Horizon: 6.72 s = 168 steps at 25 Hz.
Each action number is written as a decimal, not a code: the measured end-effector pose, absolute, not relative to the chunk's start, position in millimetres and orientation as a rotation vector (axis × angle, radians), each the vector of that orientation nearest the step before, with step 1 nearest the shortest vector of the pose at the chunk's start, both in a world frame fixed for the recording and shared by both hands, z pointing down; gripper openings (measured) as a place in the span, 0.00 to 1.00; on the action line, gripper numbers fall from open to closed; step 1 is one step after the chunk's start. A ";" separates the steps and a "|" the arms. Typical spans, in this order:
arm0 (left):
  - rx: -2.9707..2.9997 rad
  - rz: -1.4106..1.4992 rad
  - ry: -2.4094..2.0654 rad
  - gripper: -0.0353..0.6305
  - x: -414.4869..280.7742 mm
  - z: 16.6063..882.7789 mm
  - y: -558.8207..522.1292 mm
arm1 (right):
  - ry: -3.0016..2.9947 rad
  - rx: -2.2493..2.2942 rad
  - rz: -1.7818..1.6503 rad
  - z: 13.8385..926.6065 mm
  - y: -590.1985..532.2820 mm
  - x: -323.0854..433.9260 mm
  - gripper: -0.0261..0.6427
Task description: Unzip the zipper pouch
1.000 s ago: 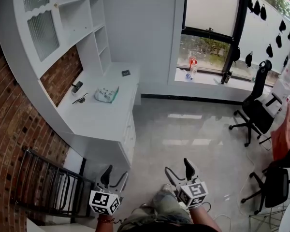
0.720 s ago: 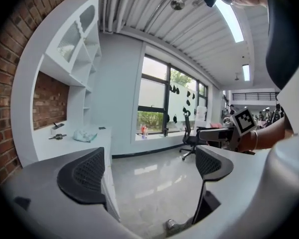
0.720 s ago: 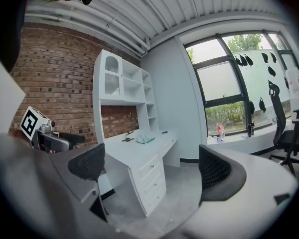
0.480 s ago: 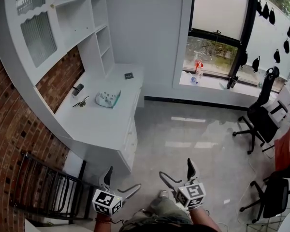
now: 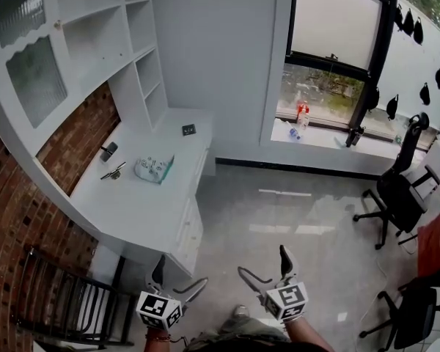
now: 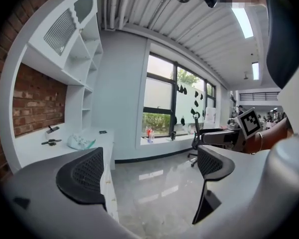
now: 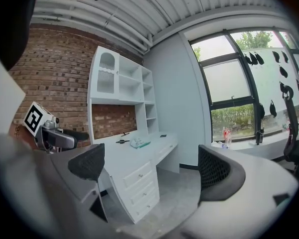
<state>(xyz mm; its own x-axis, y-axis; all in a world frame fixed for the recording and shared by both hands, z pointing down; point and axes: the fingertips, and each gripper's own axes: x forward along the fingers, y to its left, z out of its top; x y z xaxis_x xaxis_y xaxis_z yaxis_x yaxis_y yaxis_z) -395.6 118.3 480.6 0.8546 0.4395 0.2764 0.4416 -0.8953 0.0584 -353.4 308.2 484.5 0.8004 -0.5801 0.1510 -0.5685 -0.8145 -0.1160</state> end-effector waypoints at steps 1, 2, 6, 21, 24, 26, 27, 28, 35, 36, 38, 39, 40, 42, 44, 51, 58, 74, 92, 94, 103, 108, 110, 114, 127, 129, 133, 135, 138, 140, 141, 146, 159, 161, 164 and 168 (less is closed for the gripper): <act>-3.028 -0.439 -0.682 0.91 -387.7 480.6 119.9 | 0.931 -2.909 -0.275 483.3 313.4 -344.2 0.89; -3.038 -0.434 -0.650 0.91 -380.3 481.4 121.9 | 0.938 -2.898 -0.273 482.4 317.4 -335.6 0.89; -3.085 -0.448 -0.589 0.91 -358.4 492.8 138.4 | 1.016 -2.905 -0.262 482.3 328.7 -311.5 0.87; -3.086 -0.497 -0.595 0.91 -263.2 514.8 154.0 | 1.124 -2.947 -0.323 510.1 323.5 -214.2 0.87; -3.093 -0.497 -0.592 0.91 -227.3 521.2 146.8 | 1.108 -2.936 -0.318 512.5 316.3 -176.7 0.87; -3.089 -0.478 -0.600 0.91 -197.5 519.0 142.0 | 1.102 -2.919 -0.315 511.2 310.0 -147.8 0.87; -3.085 -0.468 -0.605 0.91 -182.3 517.5 140.2 | 1.107 -2.919 -0.320 511.9 306.6 -133.3 0.87; -3.081 -0.462 -0.608 0.91 -167.4 516.3 138.6 | 1.115 -2.925 -0.328 513.1 303.2 -118.7 0.87; -3.080 -0.514 -0.591 0.90 -70.0 516.8 118.6 | 1.210 -2.876 -0.375 513.2 266.5 -19.2 0.83; -3.092 -0.517 -0.581 0.90 -56.7 515.8 113.7 | 1.230 -2.867 -0.384 513.3 258.8 -5.8 0.83; -3.108 -0.516 -0.563 0.90 -31.0 515.2 103.3 | 1.263 -2.852 -0.397 514.4 243.9 21.6 0.83; -3.108 -0.519 -0.552 0.90 -19.1 515.9 97.3 | 1.279 -2.844 -0.402 515.8 236.6 35.3 0.82; -3.100 -0.526 -0.537 0.90 -8.2 517.0 90.5 | 1.296 -2.835 -0.405 516.4 228.9 48.3 0.82; -3.078 -0.547 -0.493 0.90 10.3 518.8 75.8 | 1.333 -2.815 -0.405 514.3 213.3 71.1 0.82; -3.059 -0.563 -0.444 0.90 25.0 519.9 61.4 | 1.374 -2.797 -0.404 513.6 199.5 91.6 0.82; -2.884 -0.697 -0.247 0.90 34.9 538.3 9.2 | 1.554 -2.694 -0.417 516.3 142.3 134.2 0.81; -2.951 -0.785 -0.029 0.90 -7.7 544.0 -33.5 | 1.805 -2.556 -0.420 517.6 68.2 131.0 0.79; -2.845 -1.088 0.273 0.88 -54.3 590.0 -116.4 | 2.399 -2.237 -0.415 514.1 -59.5 155.9 0.78; -2.717 -1.232 -0.163 0.43 44.5 650.6 -154.0 | 2.648 -2.054 -0.440 528.2 -133.2 209.7 0.76; -2.719 -1.259 -0.217 0.40 49.3 660.9 -153.8 | 2.641 -2.052 -0.436 528.4 -140.6 216.0 0.76; -2.588 -1.410 -0.406 0.33 57.7 702.7 -148.4 | 2.648 -2.058 -0.485 538.9 -143.9 226.0 0.75; -2.574 -1.459 -0.434 0.31 58.4 710.8 -148.8 | 2.639 -2.064 -0.483 538.5 -146.0 228.4 0.75; -2.611 -1.454 -0.405 0.29 60.8 711.3 -150.0 | 2.637 -2.063 -0.476 538.1 -147.3 228.9 0.75; -2.717 -1.488 -0.330 0.16 66.5 709.8 -146.4 | 2.637 -2.050 -0.474 537.4 -147.9 225.4 0.75; -3.471 -1.115 0.004 0.14 102.2 632.0 -146.5 | 2.690 -1.953 -0.496 539.7 -144.3 210.0 0.73; -3.593 -0.975 0.019 0.14 107.2 613.4 -146.9 | 2.714 -1.881 -0.523 538.7 -143.1 201.8 0.65; -3.804 -0.683 -0.014 0.14 114.0 581.5 -142.6 | 2.850 -1.745 -0.460 532.9 -137.7 178.4 0.39; -3.845 -0.604 -0.045 0.14 115.2 571.8 -139.1 | 2.953 -1.734 -0.327 528.6 -136.6 167.7 0.34; -3.860 -0.526 -0.054 0.14 115.3 562.4 -136.9 | 2.972 -1.665 -0.325 523.2 -139.4 157.4 0.30; -3.875 -0.474 -0.051 0.14 115.1 556.1 -135.2 | 2.927 -1.591 -0.392 517.2 -139.1 153.7 0.30; -3.882 -0.450 -0.049 0.14 115.0 552.7 -134.4 | 2.939 -1.571 -0.368 513.6 -137.5 151.8 0.29; -3.913 -0.365 -0.066 0.14 112.3 536.0 -130.7 | 3.301 -1.512 0.179 502.2 -122.6 133.6 0.22; -3.867 -0.482 -0.186 0.14 109.9 529.6 -112.1 | 3.604 -1.116 1.024 515.2 -99.2 99.3 0.19; -3.838 -0.511 -0.183 0.14 109.2 528.4 -112.8 | 3.617 -1.094 1.048 515.4 -100.4 98.1 0.19; -3.761 -0.591 -0.187 0.14 107.4 529.6 -112.9 | 3.654 -1.042 1.053 518.5 -101.5 95.8 0.14; -3.644 -0.621 -0.201 0.14 106.7 528.0 -114.8 | 3.681 -0.996 0.964 517.2 -104.8 94.8 0.12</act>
